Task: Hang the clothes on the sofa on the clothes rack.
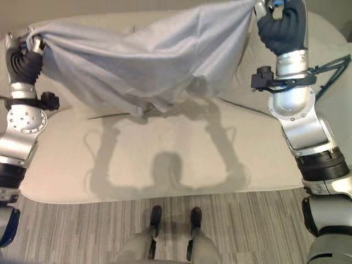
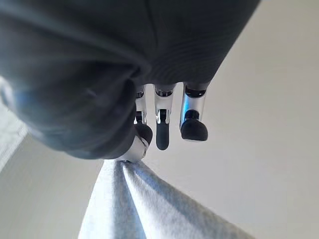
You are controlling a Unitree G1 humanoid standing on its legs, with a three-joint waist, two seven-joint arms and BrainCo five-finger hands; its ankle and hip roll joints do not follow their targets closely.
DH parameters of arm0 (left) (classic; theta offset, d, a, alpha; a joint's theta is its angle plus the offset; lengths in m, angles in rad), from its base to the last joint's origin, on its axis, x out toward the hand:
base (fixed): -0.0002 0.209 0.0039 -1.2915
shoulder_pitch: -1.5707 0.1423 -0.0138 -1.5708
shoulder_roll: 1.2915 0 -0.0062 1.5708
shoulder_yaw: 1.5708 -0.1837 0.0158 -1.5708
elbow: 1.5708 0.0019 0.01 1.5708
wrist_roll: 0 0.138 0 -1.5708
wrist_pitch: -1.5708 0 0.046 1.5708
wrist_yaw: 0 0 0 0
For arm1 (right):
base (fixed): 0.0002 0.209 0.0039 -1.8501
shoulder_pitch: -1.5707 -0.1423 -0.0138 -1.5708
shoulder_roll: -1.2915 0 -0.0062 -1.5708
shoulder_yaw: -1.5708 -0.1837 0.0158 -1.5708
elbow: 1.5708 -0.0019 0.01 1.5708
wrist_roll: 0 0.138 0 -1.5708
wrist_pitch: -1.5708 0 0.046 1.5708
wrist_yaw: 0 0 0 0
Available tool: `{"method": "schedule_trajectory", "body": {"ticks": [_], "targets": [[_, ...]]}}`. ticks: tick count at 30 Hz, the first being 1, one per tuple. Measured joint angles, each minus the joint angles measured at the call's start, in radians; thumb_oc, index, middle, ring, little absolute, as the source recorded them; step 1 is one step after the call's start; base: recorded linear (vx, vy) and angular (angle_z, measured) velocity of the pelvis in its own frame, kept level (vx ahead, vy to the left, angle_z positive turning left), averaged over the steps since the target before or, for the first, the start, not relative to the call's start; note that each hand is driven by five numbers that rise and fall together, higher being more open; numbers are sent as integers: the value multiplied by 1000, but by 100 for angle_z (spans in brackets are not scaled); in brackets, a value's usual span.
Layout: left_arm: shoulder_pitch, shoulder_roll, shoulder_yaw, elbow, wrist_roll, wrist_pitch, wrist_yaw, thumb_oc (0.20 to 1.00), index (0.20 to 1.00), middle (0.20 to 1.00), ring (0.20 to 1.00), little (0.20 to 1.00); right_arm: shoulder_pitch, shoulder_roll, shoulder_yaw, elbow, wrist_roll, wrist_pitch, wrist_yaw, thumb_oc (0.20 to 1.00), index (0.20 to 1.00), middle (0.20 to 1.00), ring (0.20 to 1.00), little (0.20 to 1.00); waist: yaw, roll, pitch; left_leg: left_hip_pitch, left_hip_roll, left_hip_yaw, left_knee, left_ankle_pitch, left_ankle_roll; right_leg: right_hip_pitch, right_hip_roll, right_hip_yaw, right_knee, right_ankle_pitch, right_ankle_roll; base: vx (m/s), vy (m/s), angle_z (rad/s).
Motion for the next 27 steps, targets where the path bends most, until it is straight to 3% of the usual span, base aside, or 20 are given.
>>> {"method": "schedule_trajectory", "body": {"ticks": [3, 11, 12, 13, 16, 18, 19, 20, 21, 22, 23, 24, 25, 26, 27], "targets": [[105, -5, 88, 1, 37, 1, -24, 200, 200, 200, 200, 200, 107, 3, -80, 16, -16, 0, 29, 200, 200, 200, 200, 200, 2, 0, -5, 68, 5, -21, 0, -9, -12, 79, 6, -22, 0, -20, -1, -30, -187, 22], [105, -52, 60, 24, 76, 3, -59, 200, 200, 200, 200, 200, 178, 47, -123, 18, -17, 4, 21, 200, 200, 200, 200, 200, 36, 9, -53, 53, 28, -94, 10, -15, -38, 128, 46, -118, 3, -36, -26, -103, -43, 38], [83, -97, 52, 40, 76, 7, -60, 200, 200, 200, 200, 200, 194, 37, -122, 18, -19, 12, 12, 200, 200, 200, 200, 200, 13, 9, -56, 40, 62, 1, 14, -57, -31, 144, 28, -172, 2, -41, -35, -38, 223, 122], [80, -98, 34, 41, 76, 7, -61, 200, 200, 200, 200, 200, 197, 39, -120, 17, -32, 20, 9, 200, 200, 200, 200, 200, -3, -7, -60, 13, 114, 152, 80, -66, -28, 151, -1, -225, 3, -47, -44, -14, 189, 109], [81, -86, 34, 51, 76, -1, -58, 200, 200, 200, 200, 200, 191, 42, -116, 16, -37, 30, 6, 200, 200, 200, 200, 200, 17, -7, -63, 36, 192, 96, 135, -60, -75, 162, -37, -221, 18, -67, -49, 14, 251, 30], [80, -67, 34, 55, 76, -4, -58, 200, 200, 200, 200, 200, 183, 44, -95, 16, -36, 31, -1, 200, 200, 200, 200, 200, 13, -7, -64, 47, 224, 29, 141, -52, -99, 161, -67, -219, 35, -66, -20, 99, 403, 10], [74, -48, 33, 55, 76, -5, -58, 200, 200, 200, 200, 200, 179, 45, -74, 16, -37, 31, -2, 200, 200, 200, 200, 200, 3, -2, -66, 54, 244, -10, 119, -50, -101, 170, -91, -216, 40, -58, 25, 133, 552, 3], [70, -46, 33, 55, 76, -5, -57, 200, 200, 200, 200, 200, 179, 43, -77, 15, -37, 31, -2, 200, 200, 200, 200, 200, -2, 9, -73, 55, 238, -9, 102, -50, -100, 172, -107, -215, 39, -51, 51, 120, 702, 8], [60, -30, 32, 58, 75, -5, -57, 200, 200, 200, 200, 200, 203, 71, -83, 13, -38, 32, -12, 200, 200, 200, 200, 200, -9, -36, -89, 48, 157, 16, 106, -79, -111, 162, -183, -193, 35, -45, 70, 49, 437, 11], [51, -14, 25, 58, 75, -3, -57, 200, 200, 200, 200, 200, 209, 81, -80, 12, -48, 35, -10, 200, 200, 200, 200, 200, -10, -75, -105, 24, 96, 25, 125, -81, -85, 135, -234, -157, 44, -43, 54, 20, 271, 18], [41, -2, 18, 57, 75, -2, -57, 200, 200, 200, 200, 200, 208, 85, -81, 7, -58, 35, -11, 200, 200, 200, 200, 200, -15, -96, -118, -7, 56, 27, 148, -90, -60, 110, -272, -146, 59, -35, 29, -84, 383, 27], [35, 5, 14, 55, 75, 0, -55, 200, 200, 200, 200, 200, 209, 88, -78, 4, -67, 30, -11, 200, 200, 200, 200, 200, -16, -98, -120, -22, 29, 28, 156, -84, -27, 102, -292, -110, 70, -25, 61, -111, 530, 24], [36, 12, 14, 54, 76, 0, -54, 200, 200, 200, 200, 200, 207, 95, -77, 8, -77, 32, -12, 200, 200, 200, 200, 200, -9, -100, -120, -24, 4, 36, 167, -71, -15, 100, -282, -99, 86, 34, 49, -126, 531, -11], [33, 31, 2, 66, 76, -1, -44, 200, 200, 200, 200, 200, 188, 120, -73, 17, -85, 38, -15, 200, 200, 200, 200, 200, 32, -103, -119, -28, 4, 83, 179, -74, 8, 66, -304, -145, 121, 60, 68, -28, 301, -34], [33, 37, 1, 64, 76, 2, -44, 200, 200, 200, 200, 200, 179, 129, -68, 17, -94, 42, -19, 200, 200, 200, 200, 200, 39, -99, -119, -27, -1, 91, 177, -81, 19, 53, -314, -141, 134, 65, 66, -18, 149, -27]]}}
